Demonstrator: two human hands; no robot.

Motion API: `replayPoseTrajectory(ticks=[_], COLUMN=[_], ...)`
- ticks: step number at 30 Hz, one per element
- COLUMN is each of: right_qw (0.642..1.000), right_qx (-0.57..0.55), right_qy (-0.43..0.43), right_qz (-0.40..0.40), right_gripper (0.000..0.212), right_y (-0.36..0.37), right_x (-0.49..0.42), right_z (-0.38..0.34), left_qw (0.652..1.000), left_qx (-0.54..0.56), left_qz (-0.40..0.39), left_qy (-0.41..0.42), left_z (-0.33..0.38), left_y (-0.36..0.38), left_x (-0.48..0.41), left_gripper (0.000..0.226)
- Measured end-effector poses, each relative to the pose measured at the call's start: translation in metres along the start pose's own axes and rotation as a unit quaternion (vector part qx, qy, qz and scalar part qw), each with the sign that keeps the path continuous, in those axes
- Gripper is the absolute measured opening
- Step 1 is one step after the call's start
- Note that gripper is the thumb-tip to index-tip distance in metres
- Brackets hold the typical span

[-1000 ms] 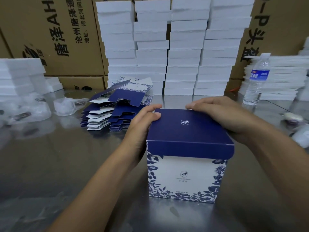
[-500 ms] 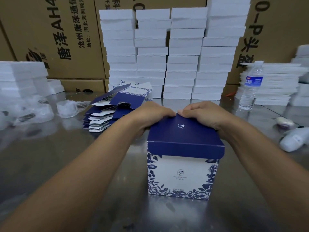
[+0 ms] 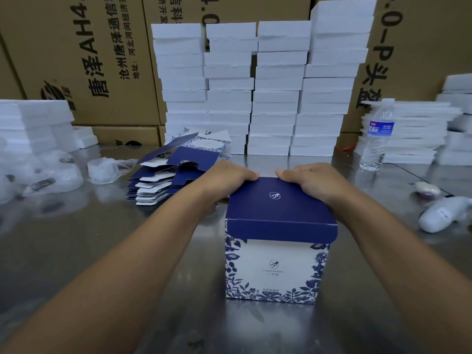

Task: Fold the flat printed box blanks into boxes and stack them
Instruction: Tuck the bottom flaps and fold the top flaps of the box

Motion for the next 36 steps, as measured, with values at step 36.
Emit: replayPoseTrajectory(ticks=[36], right_qw=[0.989], right_qx=[-0.115], right_qy=[0.092], right_qz=[0.003], right_gripper=[0.029], right_y=[0.0], right_x=[0.012], right_z=[0.027], left_qw=[0.994], left_qx=[-0.021], left_qz=[0.078], left_qy=[0.076], left_z=[-0.009], left_y=[-0.006], left_x=[0.025], left_gripper=[0.018])
Point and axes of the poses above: each hand's wrist, its own x-axis away from the middle knuckle, its own y-axis out of the palm, z = x × y, the point moved 1 cm from there along -x, towards the middle knuckle, and after that the axes turned 13 degrees about x, right-handed, at the moved point
